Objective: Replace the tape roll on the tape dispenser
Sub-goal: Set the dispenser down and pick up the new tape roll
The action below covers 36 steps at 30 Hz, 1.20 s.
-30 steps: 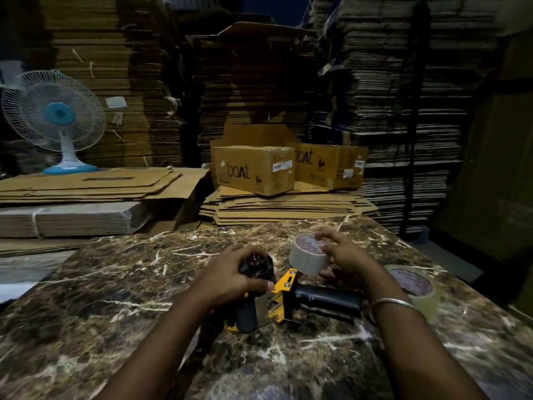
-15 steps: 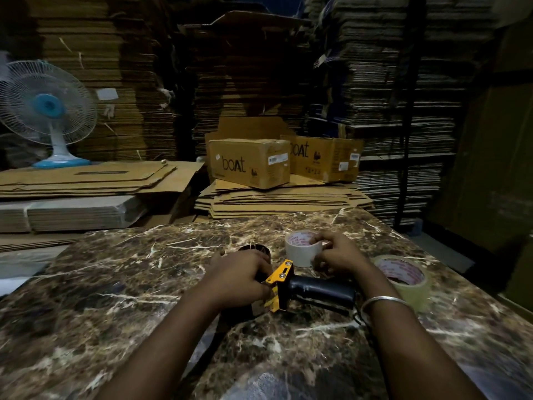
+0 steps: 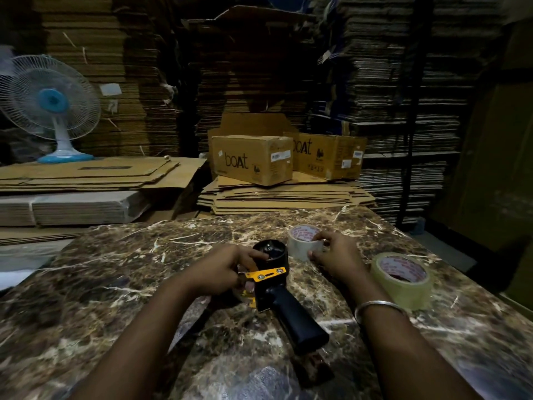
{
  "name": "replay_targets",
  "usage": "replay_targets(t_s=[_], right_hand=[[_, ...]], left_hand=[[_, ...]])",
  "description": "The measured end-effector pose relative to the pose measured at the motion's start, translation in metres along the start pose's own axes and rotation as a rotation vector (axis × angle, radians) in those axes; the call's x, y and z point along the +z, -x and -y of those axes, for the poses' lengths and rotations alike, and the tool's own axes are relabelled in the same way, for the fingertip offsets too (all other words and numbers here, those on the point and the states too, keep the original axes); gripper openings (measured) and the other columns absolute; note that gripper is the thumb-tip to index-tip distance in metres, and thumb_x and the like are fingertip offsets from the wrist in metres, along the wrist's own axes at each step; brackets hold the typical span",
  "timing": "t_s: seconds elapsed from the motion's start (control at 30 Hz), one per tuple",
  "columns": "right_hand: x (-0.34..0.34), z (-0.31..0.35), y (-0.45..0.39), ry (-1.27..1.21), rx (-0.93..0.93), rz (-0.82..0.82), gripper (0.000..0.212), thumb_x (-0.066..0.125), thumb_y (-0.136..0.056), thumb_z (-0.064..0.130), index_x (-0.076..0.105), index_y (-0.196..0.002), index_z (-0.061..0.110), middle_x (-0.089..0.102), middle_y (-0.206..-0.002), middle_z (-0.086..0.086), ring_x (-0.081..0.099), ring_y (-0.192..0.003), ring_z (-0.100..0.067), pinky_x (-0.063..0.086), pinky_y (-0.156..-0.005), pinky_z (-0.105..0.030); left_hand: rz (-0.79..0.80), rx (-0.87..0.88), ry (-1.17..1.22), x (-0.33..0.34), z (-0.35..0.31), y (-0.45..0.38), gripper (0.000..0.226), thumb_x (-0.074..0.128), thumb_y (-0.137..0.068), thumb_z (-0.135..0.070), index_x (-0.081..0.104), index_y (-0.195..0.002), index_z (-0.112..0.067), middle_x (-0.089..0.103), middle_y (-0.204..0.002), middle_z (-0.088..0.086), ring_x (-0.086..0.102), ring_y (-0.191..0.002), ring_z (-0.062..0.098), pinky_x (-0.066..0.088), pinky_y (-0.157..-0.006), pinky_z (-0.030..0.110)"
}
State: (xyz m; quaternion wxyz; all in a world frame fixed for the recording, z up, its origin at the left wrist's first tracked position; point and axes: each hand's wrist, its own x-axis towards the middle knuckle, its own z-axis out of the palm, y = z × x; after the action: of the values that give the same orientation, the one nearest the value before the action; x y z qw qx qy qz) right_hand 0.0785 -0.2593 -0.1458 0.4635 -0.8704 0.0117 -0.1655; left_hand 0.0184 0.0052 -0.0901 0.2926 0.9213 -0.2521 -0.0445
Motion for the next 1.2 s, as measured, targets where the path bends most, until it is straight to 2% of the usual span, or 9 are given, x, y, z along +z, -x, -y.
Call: replay_targets(t_s=[0.07,0.2,0.37,0.57,0.7,0.87,0.97,1.07,1.2], right_hand=[[0.001,0.001,0.0,0.039,-0.001,-0.007,0.042,0.083,-0.074,0.017,0.072,-0.114,0.024,0.073,-0.108,-0.003,0.07,-0.09,-0.021,0.063,-0.077,-0.045],[0.001,0.0,-0.002,0.098,-0.033,-0.016,0.044,0.082,-0.076,0.019,0.071,-0.118,0.021,0.073,-0.113,-0.006,0.068,-0.096,-0.023,0.06,-0.084,-0.044],[0.002,0.001,-0.001,0.073,-0.036,-0.017,0.044,0.082,-0.076,0.016,0.071,-0.118,0.019,0.073,-0.113,-0.009,0.068,-0.096,-0.024,0.06,-0.083,-0.045],[0.004,0.0,0.001,0.076,-0.036,-0.041,0.044,0.082,-0.075,0.017,0.071,-0.118,0.019,0.072,-0.113,-0.01,0.068,-0.095,-0.025,0.06,-0.082,-0.043],[0.005,0.001,0.003,0.102,-0.049,-0.057,0.044,0.082,-0.074,0.021,0.072,-0.117,0.02,0.073,-0.112,-0.009,0.069,-0.093,-0.026,0.06,-0.08,-0.044],[0.006,0.001,0.007,0.073,-0.03,-0.065,0.056,0.08,-0.076,0.017,0.066,-0.13,0.024,0.07,-0.122,-0.01,0.068,-0.099,-0.024,0.06,-0.082,-0.04],[0.004,0.003,0.01,0.053,-0.042,-0.063,0.061,0.076,-0.079,0.016,0.06,-0.137,0.025,0.068,-0.125,-0.011,0.068,-0.101,-0.024,0.06,-0.08,-0.038],[0.004,0.006,0.015,0.082,-0.042,-0.087,0.064,0.074,-0.08,0.017,0.054,-0.141,0.022,0.067,-0.127,-0.012,0.067,-0.103,-0.027,0.058,-0.082,-0.037],[0.005,0.013,0.02,0.124,0.002,-0.218,0.066,0.07,-0.082,0.022,0.048,-0.144,0.023,0.069,-0.115,-0.014,0.068,-0.097,-0.031,0.059,-0.075,-0.039]], left_hand=[[0.01,0.029,0.0,-0.002,0.003,0.001,0.029,0.072,-0.079,0.002,0.079,-0.102,-0.014,0.056,-0.139,-0.02,0.052,-0.125,0.005,0.048,-0.087,0.021],[0.057,0.067,0.003,-0.008,0.008,0.004,0.038,0.071,-0.081,0.002,0.075,-0.114,-0.017,0.053,-0.144,-0.017,0.028,-0.142,0.003,0.035,-0.111,0.032],[0.094,0.116,0.02,-0.011,0.007,0.007,0.044,0.069,-0.082,0.005,0.075,-0.102,-0.034,0.052,-0.143,-0.019,0.019,-0.144,0.002,0.025,-0.112,0.029],[0.075,0.101,0.06,-0.012,0.009,0.01,0.051,0.062,-0.083,0.013,0.074,-0.095,-0.036,0.056,-0.136,-0.024,0.019,-0.143,-0.003,0.031,-0.111,0.027],[0.104,0.081,0.116,-0.01,0.009,0.009,0.027,0.071,-0.084,-0.001,0.079,-0.1,-0.021,0.057,-0.136,-0.021,0.02,-0.144,-0.003,0.026,-0.111,0.03],[0.102,0.099,0.297,-0.014,0.01,0.014,0.038,0.07,-0.069,-0.016,0.078,-0.106,-0.02,0.057,-0.142,-0.013,0.032,-0.142,-0.002,0.032,-0.107,0.025],[-0.038,0.073,0.467,-0.01,0.01,0.01,0.046,0.051,-0.063,-0.006,0.077,-0.1,-0.006,0.064,-0.133,0.0,0.053,-0.129,0.008,0.052,-0.085,0.027],[-0.315,0.05,0.567,0.002,-0.003,0.004,0.036,0.051,-0.07,-0.007,0.075,-0.096,0.002,0.071,-0.111,0.009,0.065,-0.102,0.008,0.051,-0.068,0.014],[-0.564,-0.002,0.611,0.013,-0.025,-0.006,0.023,0.058,-0.082,-0.006,0.077,-0.09,-0.016,0.072,-0.11,0.008,0.065,-0.104,0.015,0.05,-0.067,0.015]])
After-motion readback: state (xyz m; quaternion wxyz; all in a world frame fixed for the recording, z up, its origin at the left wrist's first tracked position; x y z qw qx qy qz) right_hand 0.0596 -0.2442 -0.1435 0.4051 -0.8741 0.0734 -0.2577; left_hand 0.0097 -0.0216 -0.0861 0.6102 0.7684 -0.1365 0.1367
